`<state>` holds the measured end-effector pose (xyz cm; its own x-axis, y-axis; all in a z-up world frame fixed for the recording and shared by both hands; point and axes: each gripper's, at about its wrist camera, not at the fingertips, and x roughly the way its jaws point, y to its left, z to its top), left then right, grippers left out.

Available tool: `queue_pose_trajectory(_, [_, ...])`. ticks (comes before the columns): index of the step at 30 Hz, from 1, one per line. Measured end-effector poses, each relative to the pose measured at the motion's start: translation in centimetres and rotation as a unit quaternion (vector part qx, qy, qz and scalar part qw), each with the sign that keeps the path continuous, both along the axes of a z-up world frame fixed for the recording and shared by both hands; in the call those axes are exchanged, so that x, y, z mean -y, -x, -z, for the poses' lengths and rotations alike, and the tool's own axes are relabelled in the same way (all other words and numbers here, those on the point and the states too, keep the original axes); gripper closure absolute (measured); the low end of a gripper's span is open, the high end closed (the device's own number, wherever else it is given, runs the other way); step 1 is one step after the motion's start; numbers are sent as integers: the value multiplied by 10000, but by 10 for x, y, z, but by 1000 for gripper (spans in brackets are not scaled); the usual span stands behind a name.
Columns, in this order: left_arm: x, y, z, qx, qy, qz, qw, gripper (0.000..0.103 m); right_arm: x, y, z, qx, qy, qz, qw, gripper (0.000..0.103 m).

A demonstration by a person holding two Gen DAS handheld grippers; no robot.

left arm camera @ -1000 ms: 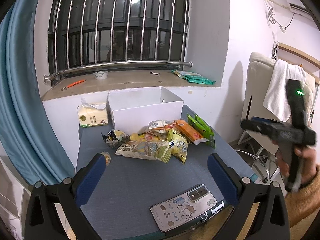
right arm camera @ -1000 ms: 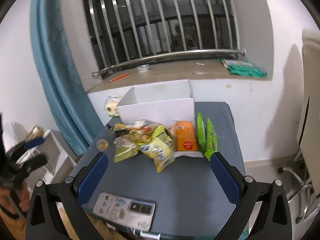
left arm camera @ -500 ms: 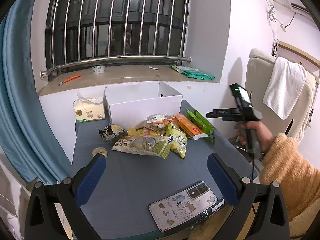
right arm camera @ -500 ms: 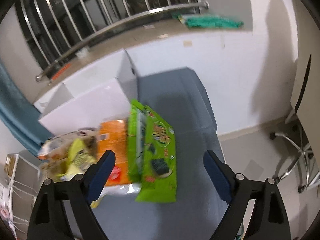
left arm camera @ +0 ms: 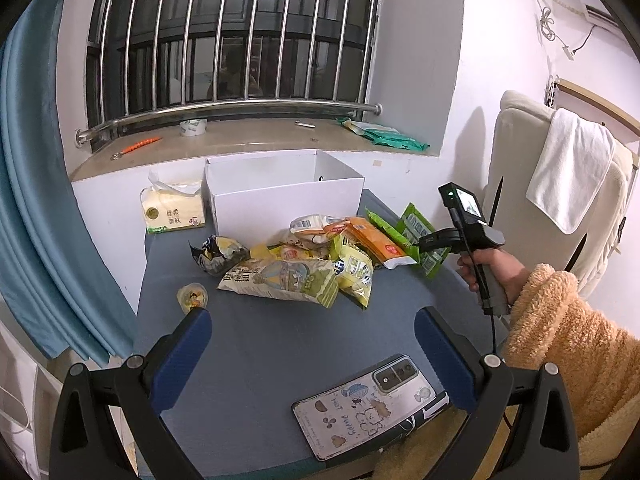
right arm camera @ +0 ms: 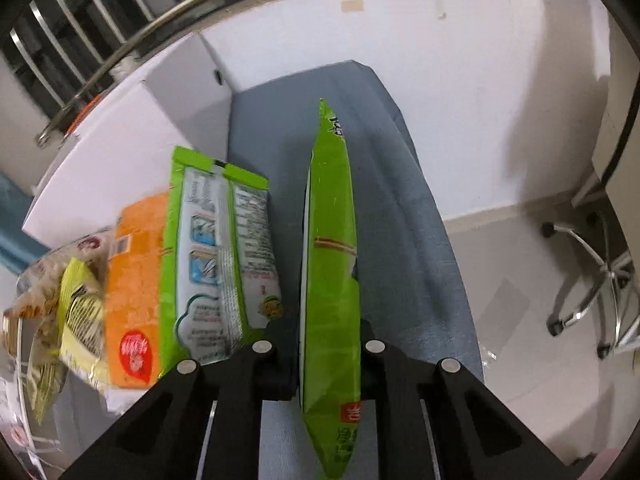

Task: Organize snacks
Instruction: 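Grasp the long green snack bag with the right tool and lift it, then put yellow jelly cup in box with left tool while right tool holds green bag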

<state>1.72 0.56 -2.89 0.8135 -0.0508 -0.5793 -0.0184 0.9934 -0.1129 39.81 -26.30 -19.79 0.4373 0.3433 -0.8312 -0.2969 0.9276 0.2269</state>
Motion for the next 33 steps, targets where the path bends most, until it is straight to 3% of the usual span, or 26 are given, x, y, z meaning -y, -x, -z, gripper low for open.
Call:
queue_pose_trajectory(10, [-22, -17, 22, -304, 174, -184, 9992, 0, 14, 55, -50, 796, -521, -376, 9948, 89])
queue_pose_trajectory(15, [-58, -42, 44, -455, 346, -404, 9975, 0, 17, 92, -74, 1187, -839, -618, 9874, 89])
queue_pose_trajectory(20, [-109, -89, 82, -954, 463, -772, 9914, 0, 13, 142, -97, 1531, -1066, -944, 9779, 89])
queue_pose_trajectory(26, [-139, -132, 122, -1409, 308, -1114, 9832, 0, 4, 180, -112, 1730, -917, -982, 9757, 89])
queue_pose_trajectory(31, [-142, -159, 150, -1684, -96, -1206, 9783, 0, 4, 194, -113, 1728, -899, -991, 9758, 89])
queue_pose_trajectory(32, [-143, -163, 153, -1733, -131, -1231, 9771, 2, 4, 196, -114, 1758, -854, -986, 9757, 89])
queue_pose_trajectory(33, [-145, -165, 157, -1810, -152, -1247, 9754, 16, 4, 198, -114, 1784, -819, -990, 9755, 89])
